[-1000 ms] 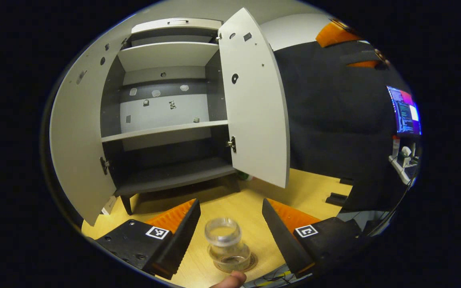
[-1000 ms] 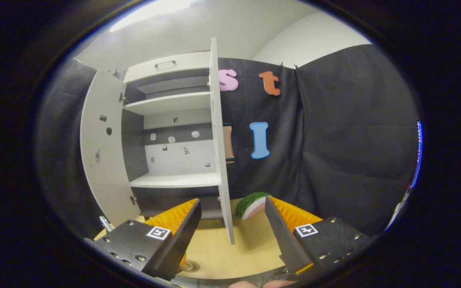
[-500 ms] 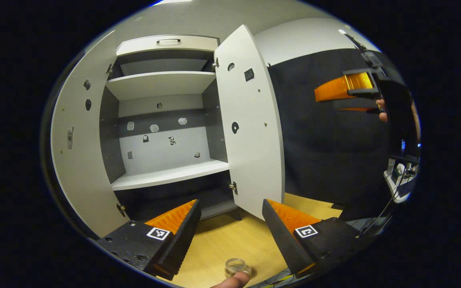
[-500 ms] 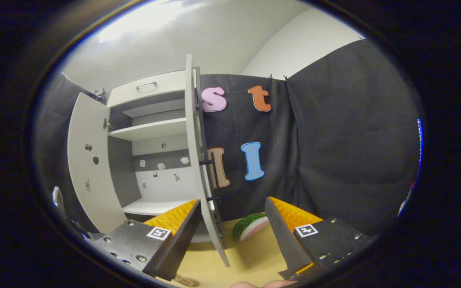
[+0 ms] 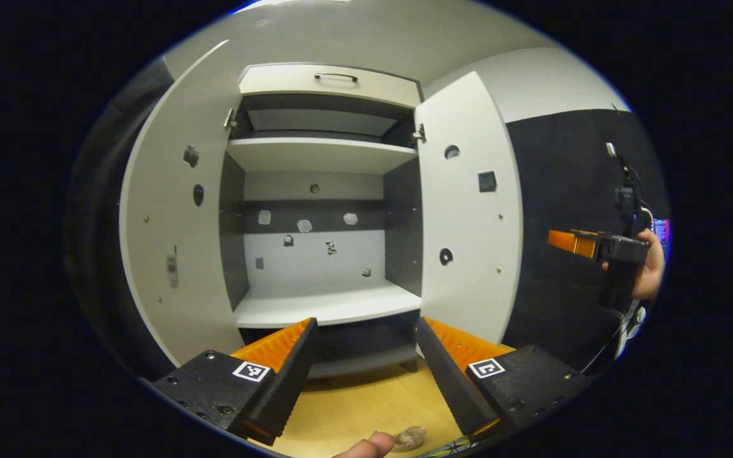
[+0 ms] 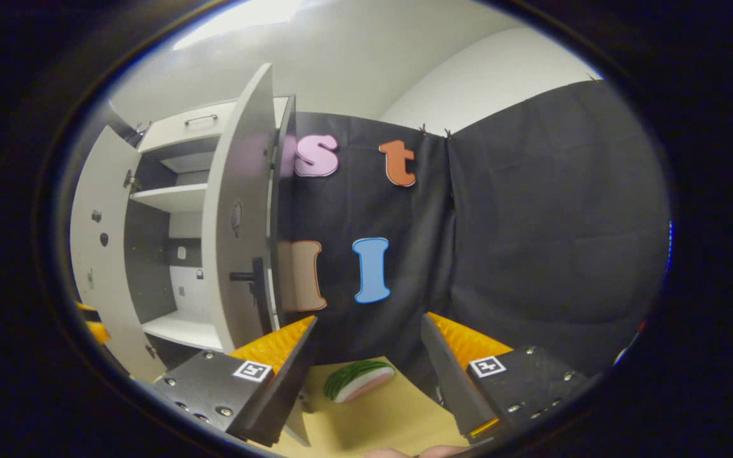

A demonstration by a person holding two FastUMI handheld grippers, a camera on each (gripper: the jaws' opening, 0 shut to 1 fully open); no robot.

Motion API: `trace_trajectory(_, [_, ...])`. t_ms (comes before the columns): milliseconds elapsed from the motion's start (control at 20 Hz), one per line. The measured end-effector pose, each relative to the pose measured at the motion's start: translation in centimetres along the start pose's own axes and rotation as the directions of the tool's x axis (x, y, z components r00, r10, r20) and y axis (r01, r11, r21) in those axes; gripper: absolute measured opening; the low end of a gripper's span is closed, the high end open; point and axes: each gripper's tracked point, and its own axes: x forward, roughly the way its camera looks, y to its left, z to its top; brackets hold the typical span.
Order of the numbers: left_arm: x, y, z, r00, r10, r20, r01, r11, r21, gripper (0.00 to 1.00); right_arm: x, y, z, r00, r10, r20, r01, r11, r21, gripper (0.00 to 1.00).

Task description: Grasp the bottle in the cabinet with the left hand and place it on the coaster, then close the right door with the right hand and the left door with the left hand.

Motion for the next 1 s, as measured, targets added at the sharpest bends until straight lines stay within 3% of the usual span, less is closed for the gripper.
trace_trajectory(100, [-0.1,3.2,2.0,0.998,0.053,0.015,-0.053,0.998,-0.027,0.98,1.7,0.0,-0.1,1.0,-0.012,-0.016,0.013,1.0,0.006,0.97])
trace_trajectory(150, [-0.3,3.8,2.2,0.999,0.045,-0.009,-0.046,0.998,-0.036,0.97,2.4,0.5,-0.4,0.999,-0.017,-0.028,0.017,1.0,0.009,0.93])
trace_trajectory(250, [0.3,4.7,3.9,0.999,0.027,0.029,-0.025,0.997,-0.079,0.97,4.2,1.6,-0.4,0.999,-0.035,-0.041,0.036,0.999,0.01,0.97])
trace_trajectory(350, [1.2,6.3,4.8,0.998,0.036,0.051,-0.032,0.997,-0.07,0.93,5.4,5.5,-0.9,0.997,0.029,-0.071,-0.026,0.999,0.036,0.98])
trace_trajectory(400, [1.6,7.0,4.7,0.998,0.051,0.043,-0.049,0.997,-0.053,0.96,5.4,5.9,-0.5,0.999,0.025,-0.045,-0.026,1.0,-0.006,0.97])
trace_trajectory(450, [2.0,7.4,4.6,0.997,0.06,0.046,-0.058,0.997,-0.054,0.96,5.0,6.1,-0.1,1.0,0.013,-0.021,-0.015,0.997,-0.073,0.86])
trace_trajectory(500, [2.5,7.1,4.7,0.998,0.05,0.046,-0.047,0.997,-0.06,0.96,4.8,5.8,0.4,1.0,-0.005,-0.008,0.004,0.993,-0.114,0.74])
trace_trajectory(550, [3.0,6.7,4.5,0.998,0.027,0.048,-0.023,0.997,-0.075,0.96,4.6,5.7,0.3,1.0,-0.024,-0.015,0.021,0.991,-0.129,0.72])
trace_trajectory(600, [3.6,6.3,4.5,0.999,0.002,0.051,0.003,0.996,-0.09,0.96,4.6,5.7,0.3,0.999,-0.041,-0.029,0.037,0.992,-0.121,0.77])
trace_trajectory(800, [5.8,4.8,3.8,0.996,-0.083,0.037,0.086,0.992,-0.094,0.96,4.4,6.0,0.2,0.996,-0.081,-0.031,0.078,0.995,-0.069,0.76])
trace_trajectory(1000, [7.0,3.3,3.9,0.988,-0.149,0.043,0.152,0.986,-0.065,0.96,2.9,8.6,0.0,0.998,-0.051,-0.035,0.049,0.997,-0.058,0.76])
